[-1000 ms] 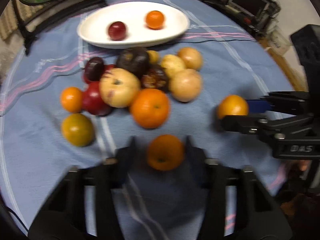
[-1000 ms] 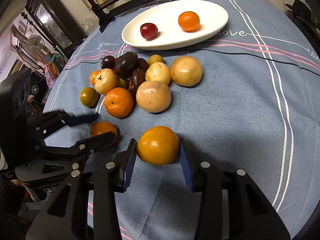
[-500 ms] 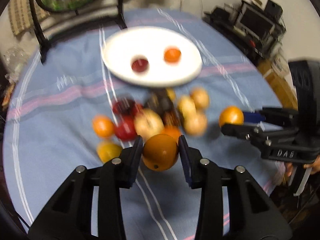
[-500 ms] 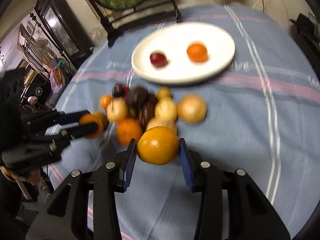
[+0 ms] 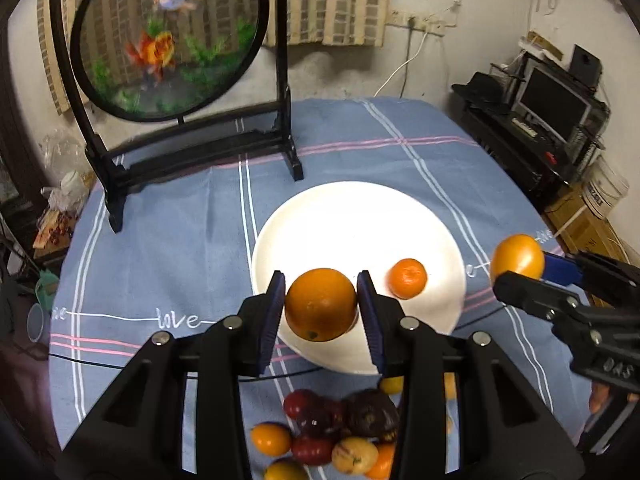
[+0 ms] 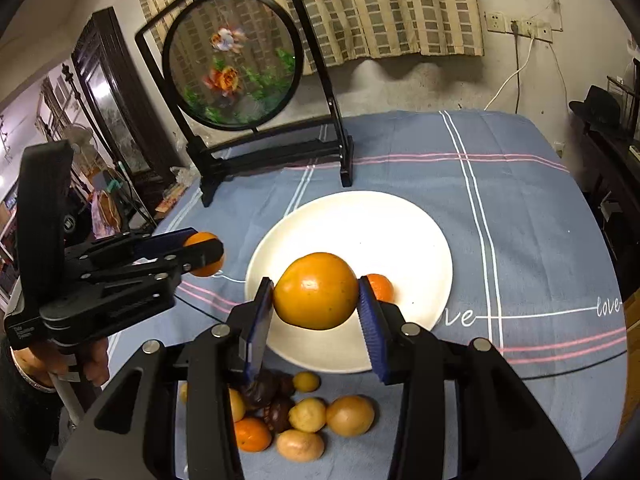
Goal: Organize fruits
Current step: 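Place both held fruits on the white plate and open both tools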
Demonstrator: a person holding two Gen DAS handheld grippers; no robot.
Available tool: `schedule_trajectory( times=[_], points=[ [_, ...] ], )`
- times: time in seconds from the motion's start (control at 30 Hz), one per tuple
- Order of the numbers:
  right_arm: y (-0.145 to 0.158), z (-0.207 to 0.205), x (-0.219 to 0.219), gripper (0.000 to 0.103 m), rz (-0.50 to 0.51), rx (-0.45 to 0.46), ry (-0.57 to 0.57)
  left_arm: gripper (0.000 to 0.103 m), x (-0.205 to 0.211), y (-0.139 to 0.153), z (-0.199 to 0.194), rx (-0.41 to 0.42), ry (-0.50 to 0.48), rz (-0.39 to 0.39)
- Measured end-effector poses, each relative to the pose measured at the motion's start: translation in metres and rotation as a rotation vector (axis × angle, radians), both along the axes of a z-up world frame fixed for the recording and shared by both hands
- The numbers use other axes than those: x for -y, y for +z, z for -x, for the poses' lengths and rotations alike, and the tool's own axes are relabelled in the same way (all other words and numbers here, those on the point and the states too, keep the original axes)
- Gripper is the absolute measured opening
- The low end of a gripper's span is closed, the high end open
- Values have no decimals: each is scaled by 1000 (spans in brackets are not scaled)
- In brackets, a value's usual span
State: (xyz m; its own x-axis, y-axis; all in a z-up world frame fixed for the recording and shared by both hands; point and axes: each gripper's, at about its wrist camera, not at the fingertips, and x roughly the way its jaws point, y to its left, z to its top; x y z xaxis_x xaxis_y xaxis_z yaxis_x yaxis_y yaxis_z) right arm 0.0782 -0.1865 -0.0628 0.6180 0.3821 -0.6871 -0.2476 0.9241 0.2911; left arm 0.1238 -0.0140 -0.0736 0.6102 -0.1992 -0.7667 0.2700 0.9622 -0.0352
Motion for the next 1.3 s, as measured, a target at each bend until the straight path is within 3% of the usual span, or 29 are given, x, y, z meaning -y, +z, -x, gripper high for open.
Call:
schedule_trajectory(
  times=[0.37,0.8,0.9,1.13,1.3],
  points=[
    [-17,-25,-2,42,25,-14,7,37,9,-24,-19,-2,25,-40],
    [-21,-25,-4,42,12,-33,21,37,15,-20,-17,4,31,-60],
    [-17,-20,-4,42,14,-25,24,30,16,-15,-12,20,30,-68],
    [-13,-8,1,42,19,-12,8,29,15,-4,-3,45,24,-64],
    [-25,-8,5,42,41,-40,-9,29,4,-16,-12,-5,35,-31]
  ],
)
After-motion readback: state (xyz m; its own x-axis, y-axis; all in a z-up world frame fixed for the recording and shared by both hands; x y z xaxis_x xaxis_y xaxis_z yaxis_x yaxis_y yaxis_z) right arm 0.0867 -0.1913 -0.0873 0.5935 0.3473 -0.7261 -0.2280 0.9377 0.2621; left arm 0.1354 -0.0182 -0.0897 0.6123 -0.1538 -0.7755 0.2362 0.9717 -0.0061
